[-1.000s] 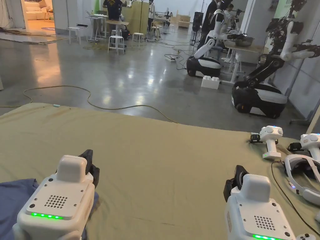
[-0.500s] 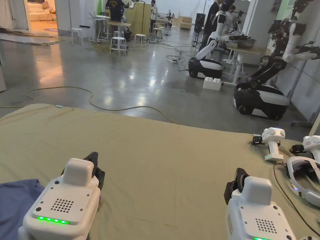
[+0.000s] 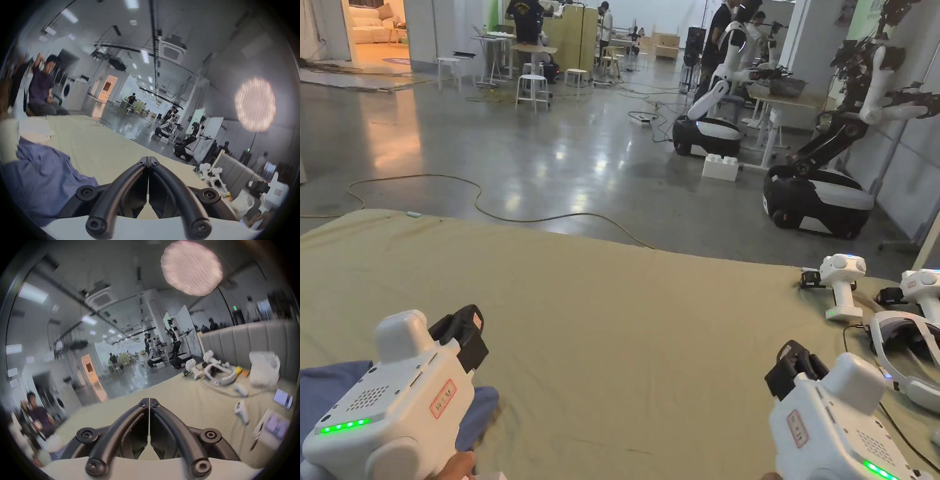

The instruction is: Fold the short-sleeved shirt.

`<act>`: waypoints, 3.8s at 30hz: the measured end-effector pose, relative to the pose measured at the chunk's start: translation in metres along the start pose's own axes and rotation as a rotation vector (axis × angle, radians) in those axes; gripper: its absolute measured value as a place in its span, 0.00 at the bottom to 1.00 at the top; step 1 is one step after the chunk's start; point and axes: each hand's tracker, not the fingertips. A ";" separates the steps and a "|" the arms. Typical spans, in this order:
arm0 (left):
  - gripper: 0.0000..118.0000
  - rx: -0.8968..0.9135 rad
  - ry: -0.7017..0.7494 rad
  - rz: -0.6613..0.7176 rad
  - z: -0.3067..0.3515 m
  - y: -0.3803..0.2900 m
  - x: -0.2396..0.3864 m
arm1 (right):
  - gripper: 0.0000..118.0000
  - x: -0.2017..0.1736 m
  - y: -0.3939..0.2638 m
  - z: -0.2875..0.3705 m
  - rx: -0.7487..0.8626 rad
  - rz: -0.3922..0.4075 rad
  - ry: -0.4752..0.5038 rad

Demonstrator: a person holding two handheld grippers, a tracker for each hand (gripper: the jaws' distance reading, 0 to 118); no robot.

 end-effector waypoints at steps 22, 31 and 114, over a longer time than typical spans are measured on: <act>0.01 -0.076 0.164 -1.011 -0.015 -0.026 0.052 | 0.01 -0.042 -0.038 -0.009 0.018 1.114 -0.022; 0.01 -0.023 0.063 -0.229 -0.008 -0.015 0.015 | 0.01 -0.005 -0.031 -0.016 -0.065 0.376 -0.138; 0.00 -0.233 -0.117 -0.515 -0.011 0.096 0.005 | 0.01 -0.033 -0.054 0.007 -0.159 0.544 -0.017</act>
